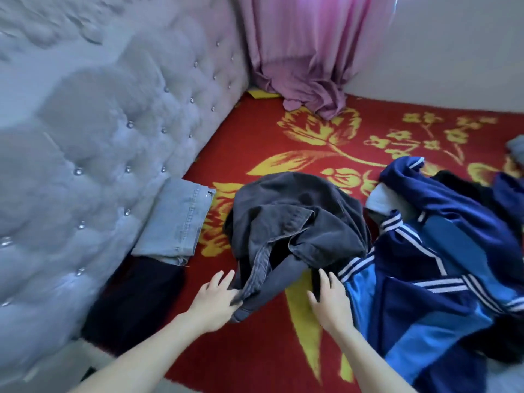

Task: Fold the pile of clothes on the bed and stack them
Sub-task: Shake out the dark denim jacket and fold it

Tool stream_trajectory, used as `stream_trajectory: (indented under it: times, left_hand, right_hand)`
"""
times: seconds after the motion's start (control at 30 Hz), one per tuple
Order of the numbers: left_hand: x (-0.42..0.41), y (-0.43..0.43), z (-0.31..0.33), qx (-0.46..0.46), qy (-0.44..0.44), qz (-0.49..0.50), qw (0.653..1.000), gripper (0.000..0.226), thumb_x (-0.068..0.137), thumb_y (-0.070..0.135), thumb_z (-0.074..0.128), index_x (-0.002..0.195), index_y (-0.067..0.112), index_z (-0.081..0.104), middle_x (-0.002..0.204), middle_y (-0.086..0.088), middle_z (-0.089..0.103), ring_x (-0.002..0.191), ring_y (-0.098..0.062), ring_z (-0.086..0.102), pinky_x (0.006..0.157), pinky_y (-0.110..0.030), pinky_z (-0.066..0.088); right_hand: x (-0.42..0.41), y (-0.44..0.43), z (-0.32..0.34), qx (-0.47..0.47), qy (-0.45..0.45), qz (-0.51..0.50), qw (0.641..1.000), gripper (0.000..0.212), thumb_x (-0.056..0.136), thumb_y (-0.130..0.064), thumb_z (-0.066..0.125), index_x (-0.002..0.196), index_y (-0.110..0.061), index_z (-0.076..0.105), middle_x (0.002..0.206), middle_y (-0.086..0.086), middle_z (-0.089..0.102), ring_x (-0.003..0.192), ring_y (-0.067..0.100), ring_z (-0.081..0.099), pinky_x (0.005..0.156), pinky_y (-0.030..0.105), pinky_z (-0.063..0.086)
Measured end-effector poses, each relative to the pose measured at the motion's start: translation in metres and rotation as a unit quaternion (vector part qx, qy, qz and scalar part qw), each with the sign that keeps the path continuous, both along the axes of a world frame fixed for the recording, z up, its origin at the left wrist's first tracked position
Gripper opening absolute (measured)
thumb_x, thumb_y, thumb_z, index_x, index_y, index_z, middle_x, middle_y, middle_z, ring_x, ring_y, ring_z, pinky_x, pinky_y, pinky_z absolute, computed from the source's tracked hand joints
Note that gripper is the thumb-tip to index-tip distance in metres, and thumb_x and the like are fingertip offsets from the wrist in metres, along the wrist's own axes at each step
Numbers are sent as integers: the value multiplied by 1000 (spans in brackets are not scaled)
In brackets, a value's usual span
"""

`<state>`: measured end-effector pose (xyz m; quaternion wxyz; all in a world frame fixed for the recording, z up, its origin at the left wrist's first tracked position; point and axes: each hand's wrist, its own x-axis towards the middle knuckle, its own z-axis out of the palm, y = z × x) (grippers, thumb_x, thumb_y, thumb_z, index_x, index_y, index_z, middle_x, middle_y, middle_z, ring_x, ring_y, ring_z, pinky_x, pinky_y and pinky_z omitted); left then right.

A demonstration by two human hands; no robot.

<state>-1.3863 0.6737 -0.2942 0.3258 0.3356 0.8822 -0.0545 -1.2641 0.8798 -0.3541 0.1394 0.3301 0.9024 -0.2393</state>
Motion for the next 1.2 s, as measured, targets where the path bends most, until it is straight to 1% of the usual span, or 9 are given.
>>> stream_trajectory:
  times: [0.13,0.3,0.4,0.5,0.6,0.77,0.93,1.03,1.2]
  left_hand:
    - [9,-22,52,-29,60,-126,990,46,101,39,25,143,20,33,158,-7,-1,144,-27,2,114,-41,17]
    - [17,-51,113,-15,125,-224,966,48,102,39,26,146,21,26,157,-4,10,141,-24,16,110,-40,24]
    - [15,-78,140,64,117,-153,979,40,101,38,30,139,27,38,146,1,38,131,-21,37,101,-37,34]
    - [7,-100,164,196,130,16,972,26,99,36,38,116,28,55,108,-1,64,102,-23,57,77,-33,40]
    - [-8,-115,180,351,135,174,910,20,97,24,47,80,18,56,70,0,55,80,-27,56,64,-32,34]
    - [-30,-111,241,485,154,203,837,36,96,15,49,60,18,45,59,1,47,58,-10,44,55,-23,30]
    - [-39,-98,344,549,257,123,786,28,95,21,49,70,12,53,67,-4,52,69,-20,50,57,-29,28]
    - [-34,-96,408,564,327,75,754,30,96,24,48,67,18,46,67,-1,50,74,-23,52,62,-29,30]
    - [-29,-86,478,557,457,19,693,25,98,32,43,95,13,58,85,-8,56,81,-27,52,71,-33,37]
  right_hand:
    - [-32,-36,62,74,89,147,982,69,94,-27,49,150,-23,9,156,10,10,143,25,13,112,37,21]
    - [-51,-69,99,129,77,241,959,68,94,-20,50,149,-29,11,156,10,9,144,28,8,112,44,18]
    - [-58,-79,113,183,98,265,942,48,93,-19,49,138,-20,34,146,9,34,139,25,23,108,41,22]
    - [-62,-81,139,198,155,256,933,23,91,-19,48,114,-14,47,113,5,60,114,25,51,95,36,29]
    - [-66,-75,196,166,267,170,934,15,86,-13,53,94,-15,41,91,11,65,85,35,60,64,32,31]
    - [-78,-56,339,251,405,103,873,20,81,-11,59,99,-7,53,94,17,65,86,40,60,65,37,38]
    - [-61,-48,451,314,470,82,821,18,90,-10,50,107,-5,52,76,16,55,77,38,60,63,34,43]
    - [-49,-42,501,342,522,60,779,21,89,-13,52,109,-6,53,88,23,62,80,38,60,65,30,39]
    - [-27,-33,565,405,570,22,714,22,90,-24,52,105,-8,52,91,27,64,83,42,60,75,42,47]
